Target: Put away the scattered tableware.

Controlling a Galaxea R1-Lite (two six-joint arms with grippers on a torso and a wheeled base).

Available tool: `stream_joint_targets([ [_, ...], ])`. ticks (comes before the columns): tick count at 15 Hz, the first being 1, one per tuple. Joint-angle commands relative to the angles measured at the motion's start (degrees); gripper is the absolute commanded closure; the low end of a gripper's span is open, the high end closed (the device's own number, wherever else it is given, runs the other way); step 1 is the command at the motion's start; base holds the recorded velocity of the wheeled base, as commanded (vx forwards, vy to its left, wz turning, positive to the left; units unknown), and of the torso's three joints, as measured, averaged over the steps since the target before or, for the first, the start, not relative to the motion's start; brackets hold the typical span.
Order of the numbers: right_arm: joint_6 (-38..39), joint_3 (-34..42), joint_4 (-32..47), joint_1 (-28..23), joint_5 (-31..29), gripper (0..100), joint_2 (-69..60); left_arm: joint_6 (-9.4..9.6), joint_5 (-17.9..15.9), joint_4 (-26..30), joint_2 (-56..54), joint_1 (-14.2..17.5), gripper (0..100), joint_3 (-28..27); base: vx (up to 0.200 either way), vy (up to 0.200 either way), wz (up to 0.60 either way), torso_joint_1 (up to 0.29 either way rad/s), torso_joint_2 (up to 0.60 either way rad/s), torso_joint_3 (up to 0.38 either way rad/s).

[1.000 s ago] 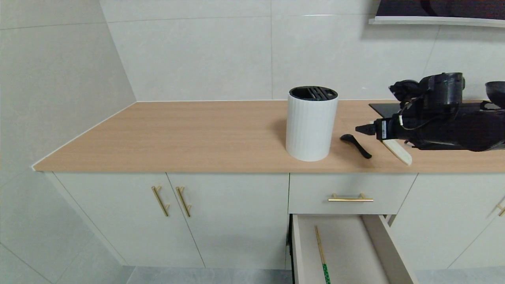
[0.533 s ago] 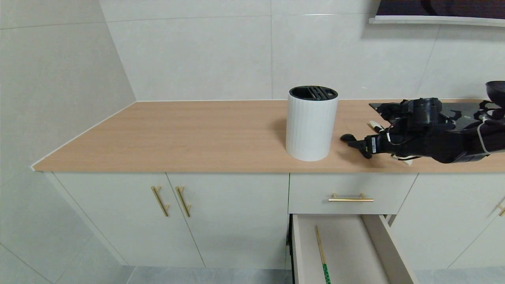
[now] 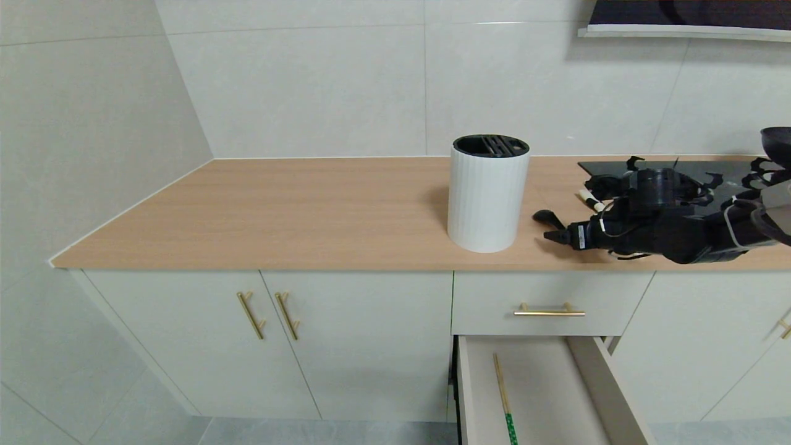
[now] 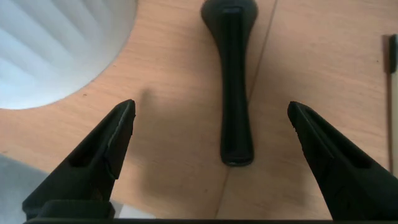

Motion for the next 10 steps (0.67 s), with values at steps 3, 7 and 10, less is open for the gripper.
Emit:
stream_joint_targets([
  [3, -0.72, 0.34, -0.62, 0.04, -0.14, 0, 1.20, 0.00, 0.04, -0.02, 0.02, 0.00, 0, 0.00, 0.000, 0.000, 0.00, 0.000, 0.00, 0.000],
  [7, -0.80, 0.16, -0.62, 0.12, -0.23, 0, 1.73, 0.00, 0.04, -0.02, 0.02, 0.00, 0, 0.00, 0.000, 0.000, 0.00, 0.000, 0.00, 0.000],
  [10, -0.80, 0.07, -0.62, 0.12, -0.32, 0, 2.17, 0.00, 0.04, -0.02, 0.02, 0.00, 0, 0.00, 0.000, 0.000, 0.00, 0.000, 0.00, 0.000],
])
